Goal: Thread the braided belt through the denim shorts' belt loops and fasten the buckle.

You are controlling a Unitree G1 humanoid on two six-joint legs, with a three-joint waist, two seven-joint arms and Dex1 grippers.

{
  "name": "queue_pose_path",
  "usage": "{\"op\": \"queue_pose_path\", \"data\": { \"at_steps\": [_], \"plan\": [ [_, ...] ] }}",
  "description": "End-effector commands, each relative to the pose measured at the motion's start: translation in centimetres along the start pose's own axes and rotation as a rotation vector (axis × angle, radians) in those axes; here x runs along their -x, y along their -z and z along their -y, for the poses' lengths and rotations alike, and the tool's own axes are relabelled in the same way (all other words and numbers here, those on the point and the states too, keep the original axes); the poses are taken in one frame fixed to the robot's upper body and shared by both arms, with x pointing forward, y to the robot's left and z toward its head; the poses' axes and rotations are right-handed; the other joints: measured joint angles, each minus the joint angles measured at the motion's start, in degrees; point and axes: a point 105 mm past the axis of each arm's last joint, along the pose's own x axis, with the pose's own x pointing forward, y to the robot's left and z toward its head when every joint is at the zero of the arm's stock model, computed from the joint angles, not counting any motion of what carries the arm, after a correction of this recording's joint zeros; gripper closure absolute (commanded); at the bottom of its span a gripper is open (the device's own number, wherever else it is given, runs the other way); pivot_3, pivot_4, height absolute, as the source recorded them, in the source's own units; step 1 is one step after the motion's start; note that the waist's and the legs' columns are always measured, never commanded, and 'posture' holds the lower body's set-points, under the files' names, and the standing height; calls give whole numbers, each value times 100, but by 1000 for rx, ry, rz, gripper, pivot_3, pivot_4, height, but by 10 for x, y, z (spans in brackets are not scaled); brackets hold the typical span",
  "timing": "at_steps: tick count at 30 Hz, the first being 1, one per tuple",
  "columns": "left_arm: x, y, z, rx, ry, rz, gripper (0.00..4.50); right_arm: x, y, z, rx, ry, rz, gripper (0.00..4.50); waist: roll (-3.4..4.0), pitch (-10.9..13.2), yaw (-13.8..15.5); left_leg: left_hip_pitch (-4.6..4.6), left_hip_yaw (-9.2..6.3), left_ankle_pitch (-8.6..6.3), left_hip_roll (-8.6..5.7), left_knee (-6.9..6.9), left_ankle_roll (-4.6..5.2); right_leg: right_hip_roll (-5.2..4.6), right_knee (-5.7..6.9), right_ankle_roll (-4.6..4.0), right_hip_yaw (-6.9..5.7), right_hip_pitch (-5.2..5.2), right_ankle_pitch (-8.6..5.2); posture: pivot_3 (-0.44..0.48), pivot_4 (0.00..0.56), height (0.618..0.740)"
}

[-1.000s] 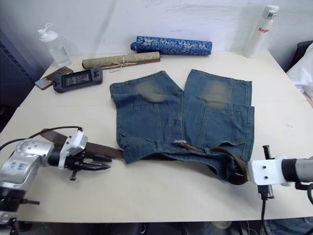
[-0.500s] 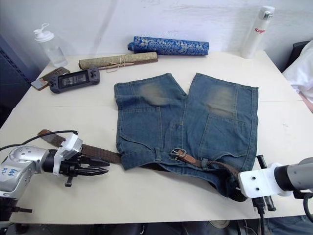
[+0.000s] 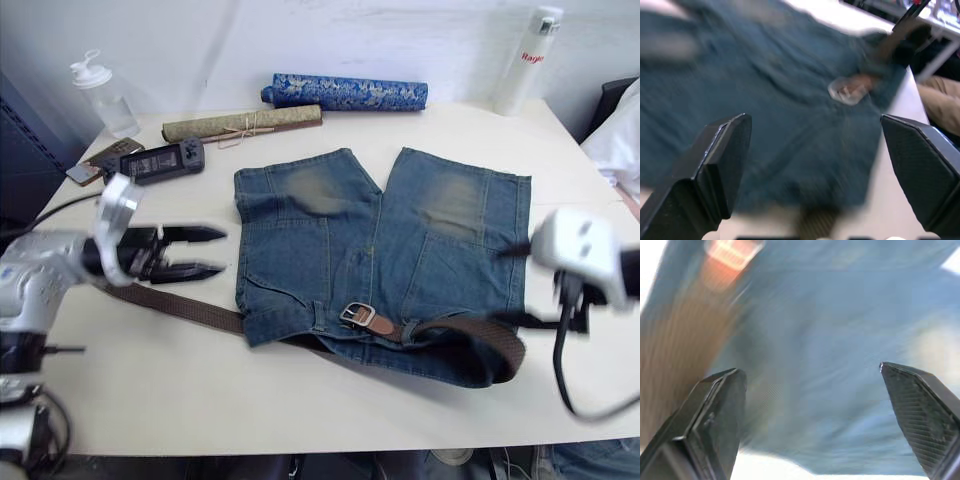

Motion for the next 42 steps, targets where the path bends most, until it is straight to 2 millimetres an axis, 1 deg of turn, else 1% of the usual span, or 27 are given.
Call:
{"op": "queue_pose_path", "data": {
  "at_steps": [1,2,3,4,5,7,9,12,13,15,16,17,18,19,20,22,24,25,28,29,32,33,36,38,42],
  "plan": [
    [-21,12,-23,-28,-56,-52,25,-39,20,34,-138,161,-32,11,-18,-1,-49,1,-5,-2,4,-6,-4,6,-9,0,0,0,0,0,150,637],
    [-29,17,-28,-46,-65,-78,25,-49,26,41,-162,184,-50,11,-17,3,-73,3,-6,-1,4,-8,-5,6,-16,9,2,2,5,0,150,637],
    [-37,24,-34,-68,-74,-110,25,-59,35,47,-159,214,-90,11,-13,6,-86,-3,-8,1,-3,-10,-7,3,-22,66,5,0,34,0,150,637],
    [-43,30,-40,-88,-91,-136,25,-66,44,52,-152,237,-138,11,-13,7,-88,-10,-17,3,-9,-12,-9,2,-25,92,10,-8,47,0,150,637],
    [-50,36,-48,-101,-129,-162,25,-74,52,57,-167,259,-160,11,-12,7,-103,-13,-18,5,-11,-13,-11,0,-28,93,11,-13,47,0,150,637],
    [-60,46,-57,-111,-161,-195,25,-88,64,65,-213,299,-191,11,-13,6,-138,-24,-10,18,-23,-21,-35,-7,-26,94,22,-37,48,0,150,637],
    [-67,55,-65,-132,-196,-242,25,-97,80,67,-215,310,-260,11,-14,6,-152,-38,0,21,-40,-31,-34,-21,-27,98,35,-64,50,0,150,637],
    [-68,68,-70,-158,-204,-313,25,-106,98,62,-253,283,-339,11,-39,-11,-150,-35,1,21,-62,-35,-32,-21,-33,102,35,-61,52,0,150,637],
    [-69,70,-70,-158,-201,-327,265,-109,103,58,-273,262,-357,0,-41,-14,-149,-25,1,21,-63,-36,-33,-20,-36,105,35,-52,54,0,150,637],
    [-70,74,-68,-158,-174,-343,889,-114,106,52,-294,223,-367,500,-45,-16,-146,-19,-2,31,-67,-32,-33,-21,-37,119,36,-40,61,0,150,637],
    [-68,79,-66,-167,-158,-365,1308,-118,107,48,-306,206,-364,688,-46,-17,-146,-18,-9,42,-72,-32,-32,-20,-37,127,36,-32,65,0,150,637],
    [-67,82,-65,-174,-147,-380,1764,-121,108,47,-312,197,-362,1224,-47,-17,-145,-11,-16,47,-75,-32,-23,-20,-36,134,35,-19,69,0,150,637],
    [-64,87,-65,-180,-145,-409,2054,-125,109,48,-315,206,-366,1472,-52,-21,-144,-1,-24,46,-77,-33,-14,-19,-36,136,32,-4,71,0,150,637],
    [-63,90,-66,-183,-148,-428,2591,-127,110,49,-315,215,-370,2039,-65,-29,-144,12,-31,44,-78,-34,-7,-18,-36,137,27,15,71,0,150,637],
    [-61,93,-66,-181,-147,-437,2924,-131,110,50,-313,222,-369,2395,-82,-40,-151,29,-34,43,-78,-39,-6,-17,-36,136,26,29,71,0,150,637],
    [-57,96,-65,-172,-144,-441,3778,-140,108,51,-298,228,-362,3281,-107,-60,-165,65,-31,42,-77,-61,-4,-17,-39,135,30,54,70,0,150,637],
    [-51,98,-67,-174,-162,-448,3802,-152,105,53,-275,236,-349,4238,-111,-64,-174,75,-33,41,-76,-65,-3,-16,-35,132,30,60,68,0,150,637],
    [-46,100,-70,-183,-187,-464,3802,-160,102,54,-263,248,-335,4382,-116,-69,-194,76,-34,41,-76,-65,-3,-16,-34,131,30,58,67,0,150,637],
    [-31,106,-80,-216,-265,-516,3802,-179,94,60,-220,289,-304,4382,-138,-100,-270,80,-37,43,-75,-67,-6,-13,-23,123,33,50,63,0,150,637],
    [-22,110,-84,-232,-303,-550,3802,-187,89,62,-208,314,-282,4382,-139,-115,-300,83,-37,43,-74,-68,-7,-13,-20,122,33,50,63,0,150,637],
    [-5,118,-93,-266,-377,-616,3802,-204,78,66,-177,354,-245,4382,-144,-136,-375,94,-40,44,-74,-66,-8,-10,1,116,40,48,60,0,150,637],
    [-2,119,-94,-272,-391,-626,3802,-207,76,66,-166,359,-242,4382,-136,-148,-404,95,-42,44,-74,-63,-8,-9,13,112,41,46,56,0,150,637],
    [17,122,-108,-363,-517,-716,3802,-220,62,73,-136,431,-206,4382,-121,-173,-485,99,-55,44,-76,-66,-8,-4,32,105,43,39,46,0,150,637],
    [20,118,-115,-403,-577,-728,3802,-223,56,79,-126,477,-193,4382,-111,-179,-504,103,-68,43,-80,-67,-8,0,46,98,50,30,41,0,150,637],
    [16,109,-122,-477,-615,-738,3802,-228,44,85,-122,528,-169,4382,-106,-180,-505,103,-75,42,-86,-66,-9,5,82,95,64,10,19,0,150,637]
  ]
}}
